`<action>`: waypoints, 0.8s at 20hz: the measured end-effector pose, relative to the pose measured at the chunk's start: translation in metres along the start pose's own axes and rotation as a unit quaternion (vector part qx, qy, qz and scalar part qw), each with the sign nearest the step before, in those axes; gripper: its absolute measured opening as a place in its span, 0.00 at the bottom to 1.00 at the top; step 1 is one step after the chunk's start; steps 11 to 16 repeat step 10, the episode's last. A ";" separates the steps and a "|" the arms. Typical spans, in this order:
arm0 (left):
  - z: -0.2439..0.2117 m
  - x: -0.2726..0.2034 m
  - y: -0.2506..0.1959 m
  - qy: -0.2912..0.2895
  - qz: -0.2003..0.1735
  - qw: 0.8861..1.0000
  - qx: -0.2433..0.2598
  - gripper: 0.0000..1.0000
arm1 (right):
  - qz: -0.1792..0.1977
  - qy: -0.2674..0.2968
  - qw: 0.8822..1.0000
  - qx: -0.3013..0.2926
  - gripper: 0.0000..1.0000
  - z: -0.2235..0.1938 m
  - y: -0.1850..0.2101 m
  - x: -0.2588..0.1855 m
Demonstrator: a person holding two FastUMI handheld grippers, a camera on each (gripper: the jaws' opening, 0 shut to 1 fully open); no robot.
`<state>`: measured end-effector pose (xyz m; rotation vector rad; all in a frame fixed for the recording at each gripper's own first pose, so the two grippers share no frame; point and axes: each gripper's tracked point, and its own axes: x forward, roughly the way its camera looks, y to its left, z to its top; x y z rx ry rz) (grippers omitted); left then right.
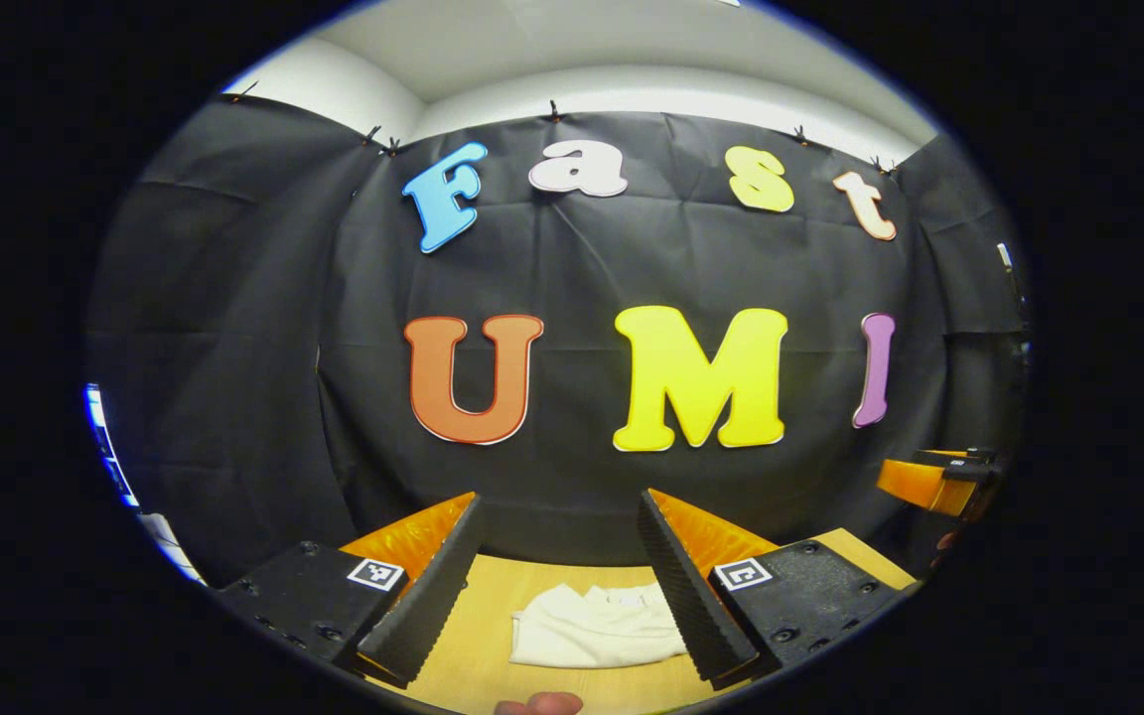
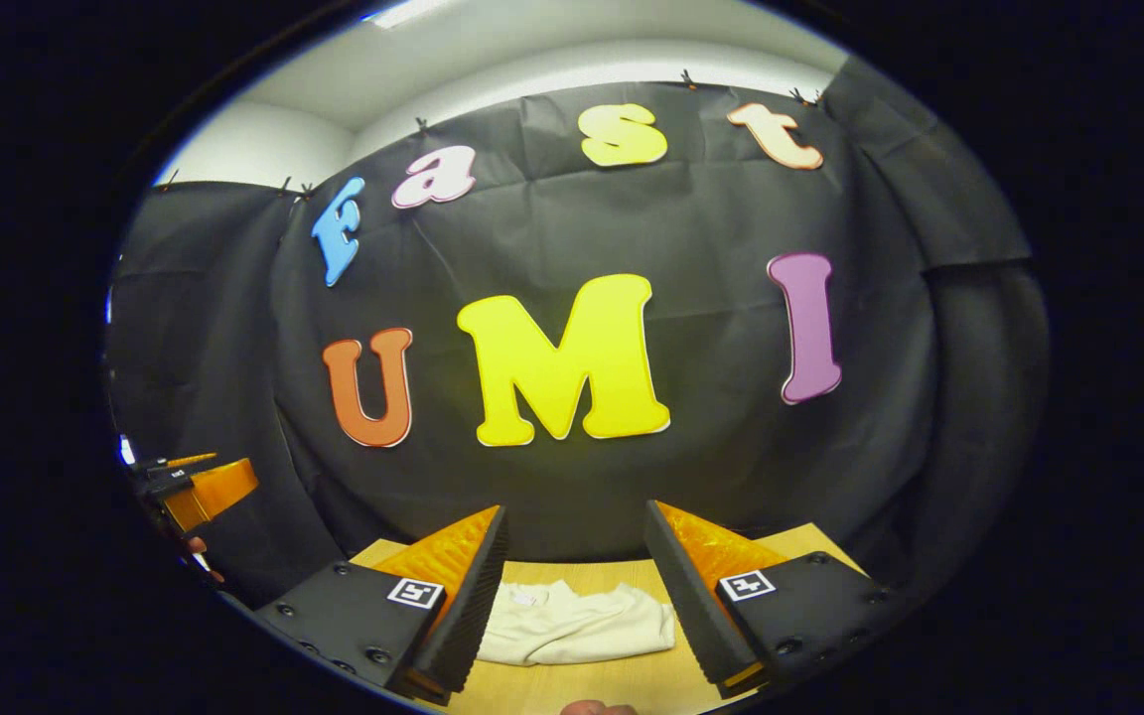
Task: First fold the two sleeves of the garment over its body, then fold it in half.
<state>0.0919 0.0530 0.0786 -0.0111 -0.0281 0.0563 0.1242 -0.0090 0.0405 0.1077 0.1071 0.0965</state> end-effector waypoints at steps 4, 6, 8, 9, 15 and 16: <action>-0.018 -0.046 -0.027 0.002 -0.010 1.000 -0.024 0.98 | 0.008 0.002 0.999 -0.040 0.85 -0.029 0.012 -0.045; -0.029 -0.061 -0.033 0.003 -0.014 0.999 -0.029 0.97 | 0.007 0.007 0.999 -0.043 0.86 -0.044 0.012 -0.065; -0.039 -0.071 -0.036 0.006 -0.016 1.000 -0.025 0.97 | 0.006 0.001 0.999 -0.054 0.86 -0.049 0.013 -0.078; -0.044 -0.075 -0.035 0.009 -0.015 1.000 -0.021 0.97 | 0.001 -0.006 0.998 -0.068 0.86 -0.050 0.010 -0.082; -0.049 -0.078 -0.035 0.009 -0.016 1.000 -0.018 0.97 | 0.000 -0.010 0.997 -0.075 0.86 -0.051 0.008 -0.086; -0.049 -0.078 -0.035 0.009 -0.016 1.000 -0.018 0.97 | 0.000 -0.010 0.997 -0.075 0.86 -0.051 0.008 -0.086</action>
